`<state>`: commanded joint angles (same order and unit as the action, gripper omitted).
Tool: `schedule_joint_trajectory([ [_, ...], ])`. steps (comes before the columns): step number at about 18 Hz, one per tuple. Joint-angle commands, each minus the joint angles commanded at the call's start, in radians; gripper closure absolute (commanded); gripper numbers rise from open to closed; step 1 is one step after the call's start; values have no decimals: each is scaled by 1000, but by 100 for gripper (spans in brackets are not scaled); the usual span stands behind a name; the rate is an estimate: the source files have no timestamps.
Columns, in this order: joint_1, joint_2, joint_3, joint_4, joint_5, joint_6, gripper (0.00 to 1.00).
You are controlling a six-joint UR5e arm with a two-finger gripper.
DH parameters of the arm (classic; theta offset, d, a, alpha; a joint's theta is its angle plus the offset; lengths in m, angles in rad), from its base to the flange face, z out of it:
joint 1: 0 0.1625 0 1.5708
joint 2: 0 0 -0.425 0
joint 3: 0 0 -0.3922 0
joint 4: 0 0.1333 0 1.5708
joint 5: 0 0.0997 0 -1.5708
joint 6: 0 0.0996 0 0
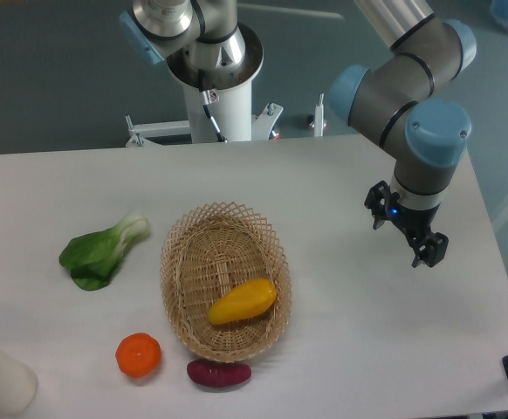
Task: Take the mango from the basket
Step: 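Move the gripper over the basket toward the yellow mango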
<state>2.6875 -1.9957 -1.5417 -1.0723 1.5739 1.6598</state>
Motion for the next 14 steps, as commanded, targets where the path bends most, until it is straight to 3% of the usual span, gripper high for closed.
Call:
schedule_joint_trajectory([
  [14, -23, 15, -21, -15, -5, -15, 0],
])
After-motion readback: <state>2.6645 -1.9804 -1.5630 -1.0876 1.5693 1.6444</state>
